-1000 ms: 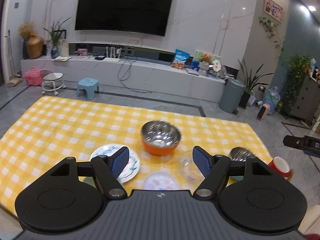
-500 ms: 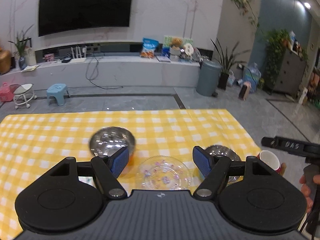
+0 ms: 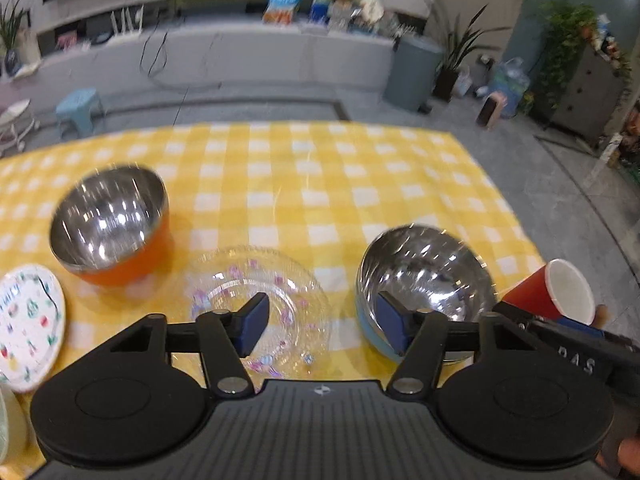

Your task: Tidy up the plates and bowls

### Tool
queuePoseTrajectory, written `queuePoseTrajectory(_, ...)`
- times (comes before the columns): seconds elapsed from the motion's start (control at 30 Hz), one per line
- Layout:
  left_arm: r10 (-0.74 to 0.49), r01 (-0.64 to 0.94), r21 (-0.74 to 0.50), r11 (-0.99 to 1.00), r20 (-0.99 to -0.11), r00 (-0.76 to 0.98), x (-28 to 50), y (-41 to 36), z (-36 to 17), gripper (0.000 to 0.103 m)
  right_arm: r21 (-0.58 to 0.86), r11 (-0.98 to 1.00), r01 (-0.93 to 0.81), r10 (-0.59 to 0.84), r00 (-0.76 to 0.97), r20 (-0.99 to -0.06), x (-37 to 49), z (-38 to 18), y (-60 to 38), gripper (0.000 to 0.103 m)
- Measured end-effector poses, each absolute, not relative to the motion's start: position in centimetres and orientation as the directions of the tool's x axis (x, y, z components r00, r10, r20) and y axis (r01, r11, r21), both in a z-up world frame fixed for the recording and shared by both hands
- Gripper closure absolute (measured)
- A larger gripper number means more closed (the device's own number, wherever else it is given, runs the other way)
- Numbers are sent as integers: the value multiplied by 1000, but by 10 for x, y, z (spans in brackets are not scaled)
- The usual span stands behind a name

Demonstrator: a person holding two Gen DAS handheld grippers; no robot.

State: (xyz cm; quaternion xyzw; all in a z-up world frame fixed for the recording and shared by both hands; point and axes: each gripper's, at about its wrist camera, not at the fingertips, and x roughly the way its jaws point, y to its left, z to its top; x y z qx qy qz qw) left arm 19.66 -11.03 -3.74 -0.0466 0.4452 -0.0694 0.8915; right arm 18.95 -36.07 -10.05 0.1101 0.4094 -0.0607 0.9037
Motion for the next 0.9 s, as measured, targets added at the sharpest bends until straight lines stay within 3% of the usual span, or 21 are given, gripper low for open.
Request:
queuePoseTrajectory(0.3,-198,144,-143,979,-826,527,218,-130,-56,54,178,962,206,21,597,-802,204,-127,-366,36)
queuePoseTrajectory(0.47,-239,143,-194,971,-842,483,224,-136,-58,81,232,951,206,73,578,-813,208,-137,-373,43)
queuePoseTrajectory(0.57,-238,151,-188,970,-847,475,226,-143,-58,90,272,942,199,111,578,-808,210,-138,-376,53)
queuePoseTrajectory(0.73,-180,149,-122,981,-856,485,223,-154,-57,92,296,937,187,141,573,-807,210,-141,-378,61)
queuePoseTrajectory(0.8,-170,151,-108,983,-856,488,223,-156,-57,93,303,936,177,151,576,-804,210,-140,-377,77)
queuePoseTrajectory(0.9,-166,159,-98,982,-848,504,219,-158,-53,93,303,938,170,156,573,-805,210,-139,-377,84)
